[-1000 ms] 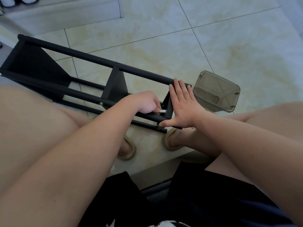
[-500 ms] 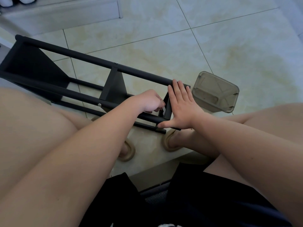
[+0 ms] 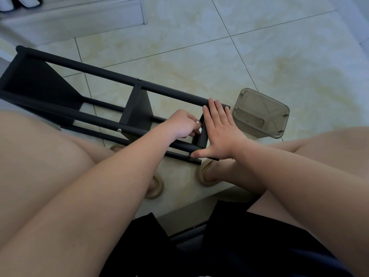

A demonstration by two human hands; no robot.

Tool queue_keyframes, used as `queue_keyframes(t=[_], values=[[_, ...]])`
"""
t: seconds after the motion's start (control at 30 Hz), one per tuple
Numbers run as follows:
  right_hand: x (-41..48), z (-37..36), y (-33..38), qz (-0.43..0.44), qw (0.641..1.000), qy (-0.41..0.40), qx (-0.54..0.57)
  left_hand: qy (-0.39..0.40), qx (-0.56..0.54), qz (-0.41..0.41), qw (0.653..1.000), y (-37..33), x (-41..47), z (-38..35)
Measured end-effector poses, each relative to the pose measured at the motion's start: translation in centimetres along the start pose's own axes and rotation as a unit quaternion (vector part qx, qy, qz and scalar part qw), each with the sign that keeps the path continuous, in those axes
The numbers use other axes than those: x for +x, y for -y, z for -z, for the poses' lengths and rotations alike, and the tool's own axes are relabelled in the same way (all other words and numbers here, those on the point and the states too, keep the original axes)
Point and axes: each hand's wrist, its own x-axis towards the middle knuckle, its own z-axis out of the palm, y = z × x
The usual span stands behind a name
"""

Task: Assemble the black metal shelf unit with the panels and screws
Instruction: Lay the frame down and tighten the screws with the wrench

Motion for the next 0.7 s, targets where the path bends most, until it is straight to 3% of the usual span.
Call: queue_keyframes(t=[0.7], values=[[-0.02,-0.19,-0.05,0.002,1.000,-0.005,0.003,0.047,0.045,0.039,0.997,-0.33,-0.17,0.13]])
